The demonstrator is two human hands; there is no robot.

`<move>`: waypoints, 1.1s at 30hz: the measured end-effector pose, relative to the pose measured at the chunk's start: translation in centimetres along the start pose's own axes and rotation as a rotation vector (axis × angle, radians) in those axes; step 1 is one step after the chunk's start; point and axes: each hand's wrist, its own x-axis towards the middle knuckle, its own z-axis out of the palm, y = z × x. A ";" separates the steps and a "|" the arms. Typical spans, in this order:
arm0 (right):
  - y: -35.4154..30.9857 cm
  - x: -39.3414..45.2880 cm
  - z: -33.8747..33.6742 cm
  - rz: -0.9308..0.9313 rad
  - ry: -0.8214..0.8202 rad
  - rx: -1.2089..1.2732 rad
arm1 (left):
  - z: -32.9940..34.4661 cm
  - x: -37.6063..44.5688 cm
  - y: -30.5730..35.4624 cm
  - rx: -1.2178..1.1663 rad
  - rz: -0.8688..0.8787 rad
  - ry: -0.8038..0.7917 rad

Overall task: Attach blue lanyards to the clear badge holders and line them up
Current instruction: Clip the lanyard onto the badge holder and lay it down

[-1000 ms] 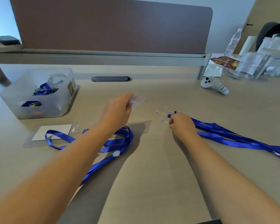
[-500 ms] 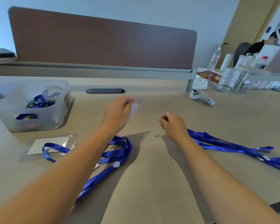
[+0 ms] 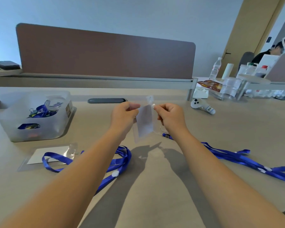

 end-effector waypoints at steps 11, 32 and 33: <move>-3.0 -0.4 0.6 0.065 -0.100 -0.011 | -0.4 -0.8 0.3 0.107 0.082 -0.043; -8.4 -0.7 3.0 0.163 -0.262 0.254 | -5.9 -1.3 2.6 0.627 0.550 0.158; -8.7 -0.6 3.3 0.162 -0.284 0.269 | -6.1 -1.2 3.1 0.549 0.495 0.150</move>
